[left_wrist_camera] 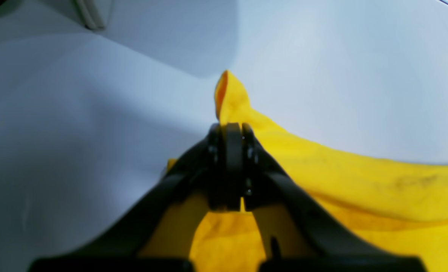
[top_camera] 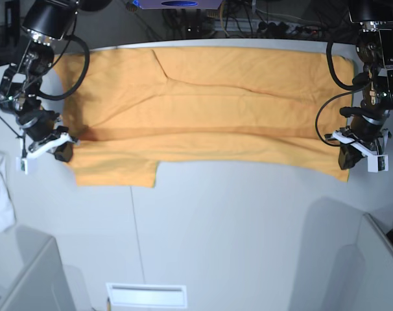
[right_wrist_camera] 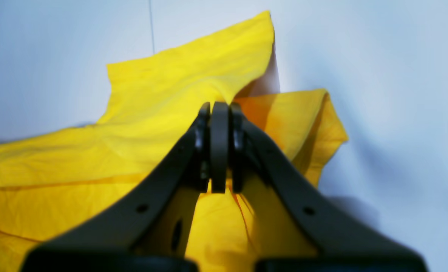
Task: Fold the T-shirt properly
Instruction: 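Lift the hem and fold it over toward the collar with both grippers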
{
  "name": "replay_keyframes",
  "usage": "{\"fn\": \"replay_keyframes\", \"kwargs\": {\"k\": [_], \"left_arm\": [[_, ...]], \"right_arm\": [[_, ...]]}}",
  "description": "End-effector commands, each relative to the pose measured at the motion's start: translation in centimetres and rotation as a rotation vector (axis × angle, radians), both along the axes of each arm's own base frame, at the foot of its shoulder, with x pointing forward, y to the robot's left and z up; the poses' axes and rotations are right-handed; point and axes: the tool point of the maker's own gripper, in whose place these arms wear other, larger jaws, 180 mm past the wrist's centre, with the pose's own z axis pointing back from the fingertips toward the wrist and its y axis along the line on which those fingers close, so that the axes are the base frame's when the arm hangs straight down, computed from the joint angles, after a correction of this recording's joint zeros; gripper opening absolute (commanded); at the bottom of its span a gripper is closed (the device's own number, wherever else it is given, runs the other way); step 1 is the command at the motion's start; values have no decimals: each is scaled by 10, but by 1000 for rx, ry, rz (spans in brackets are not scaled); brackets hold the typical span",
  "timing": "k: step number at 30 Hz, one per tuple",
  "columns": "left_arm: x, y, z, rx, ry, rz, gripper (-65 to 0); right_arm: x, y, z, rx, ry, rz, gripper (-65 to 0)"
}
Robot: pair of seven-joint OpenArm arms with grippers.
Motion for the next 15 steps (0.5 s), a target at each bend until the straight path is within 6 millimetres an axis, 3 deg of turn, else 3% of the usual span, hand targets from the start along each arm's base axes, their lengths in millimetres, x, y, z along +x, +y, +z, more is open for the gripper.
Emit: {"fn": "replay_keyframes", "kwargs": {"k": [1,7,11,15], "left_arm": [[6,3,19,27,-56,-17,-650],[0,-2,18,34,-49,-29,-650],[-8,6,17,46,-37,-13,-650],[-10,11,27,60,-50,-3,-650]], "right_arm": [[8,-1,21,-14,-75,6,-650],[-14,9,31,-54,-61,42,-650],[-28,-6,35,-53,-67,-27,-650],[-35,-7,29,-53,-14,-20,-650]]}}
